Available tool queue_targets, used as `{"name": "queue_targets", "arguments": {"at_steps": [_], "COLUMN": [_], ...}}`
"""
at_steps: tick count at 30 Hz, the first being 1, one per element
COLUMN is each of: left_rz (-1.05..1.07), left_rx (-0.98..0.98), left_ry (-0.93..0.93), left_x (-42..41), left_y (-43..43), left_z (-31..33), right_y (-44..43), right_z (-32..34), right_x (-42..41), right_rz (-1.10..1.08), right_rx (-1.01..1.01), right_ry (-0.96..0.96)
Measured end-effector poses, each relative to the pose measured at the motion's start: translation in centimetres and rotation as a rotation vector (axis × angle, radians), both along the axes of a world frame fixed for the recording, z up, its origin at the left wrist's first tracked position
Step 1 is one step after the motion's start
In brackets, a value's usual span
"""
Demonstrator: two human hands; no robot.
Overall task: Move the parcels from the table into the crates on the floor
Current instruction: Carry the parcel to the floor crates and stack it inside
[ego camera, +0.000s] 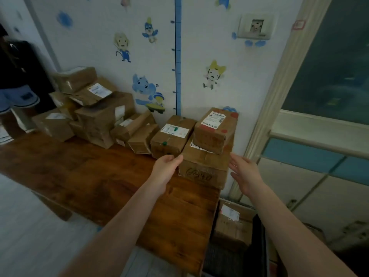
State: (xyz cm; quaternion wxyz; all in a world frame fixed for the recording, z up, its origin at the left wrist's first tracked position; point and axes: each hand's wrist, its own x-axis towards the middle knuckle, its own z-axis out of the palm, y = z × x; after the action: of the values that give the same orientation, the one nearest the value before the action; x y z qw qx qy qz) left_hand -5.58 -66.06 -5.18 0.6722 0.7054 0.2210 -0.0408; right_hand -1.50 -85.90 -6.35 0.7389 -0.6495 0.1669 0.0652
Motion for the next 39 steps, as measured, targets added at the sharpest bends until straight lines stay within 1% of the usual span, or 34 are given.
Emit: {"name": "queue_targets", "arguments": {"at_steps": [7, 16, 20, 23, 26, 30, 33, 35, 39], "left_rz": [-0.001, -0.02, -0.103, -0.198, -0.326, -0.527, -0.618, -0.653, -0.628], "left_rx": [-0.023, -0.039, 0.022, 0.075, 0.118, 0.12, 0.091, 0.078, 0.079], "left_ry": [0.026, 0.031, 0.072, 0.036, 0.027, 0.04, 0.062, 0.06, 0.057], "left_x": [5.7, 14.1, 17.6, 21.0, 24.0, 27.8, 29.0, 29.3, 28.5], "left_y": [1.7, 1.2, 1.5, 2.0, 2.2, 2.6, 3.0, 3.3, 3.8], "left_z": [-0.7, -0.8, -1.5, -2.2, -2.9, -4.0, -4.8, -5.6, -6.4], "right_y": [1.4, 1.5, 2.0, 2.9, 3.8, 5.9, 6.9, 7.6, 8.7], "right_z": [-0.9, -0.7, -1.7, -2.6, -3.3, -4.2, -4.6, -5.0, -5.5], "right_x": [5.6, 14.1, 17.1, 19.2, 20.4, 21.2, 21.0, 20.5, 18.9], "right_rz": [-0.04, -0.116, -0.178, -0.21, -0.252, -0.364, -0.396, -0.435, -0.459], "right_rx": [-0.037, -0.064, -0.125, -0.145, -0.124, -0.147, -0.145, -0.157, -0.151], "right_ry": [0.016, 0.032, 0.076, 0.11, 0.141, 0.178, 0.176, 0.176, 0.175]}}
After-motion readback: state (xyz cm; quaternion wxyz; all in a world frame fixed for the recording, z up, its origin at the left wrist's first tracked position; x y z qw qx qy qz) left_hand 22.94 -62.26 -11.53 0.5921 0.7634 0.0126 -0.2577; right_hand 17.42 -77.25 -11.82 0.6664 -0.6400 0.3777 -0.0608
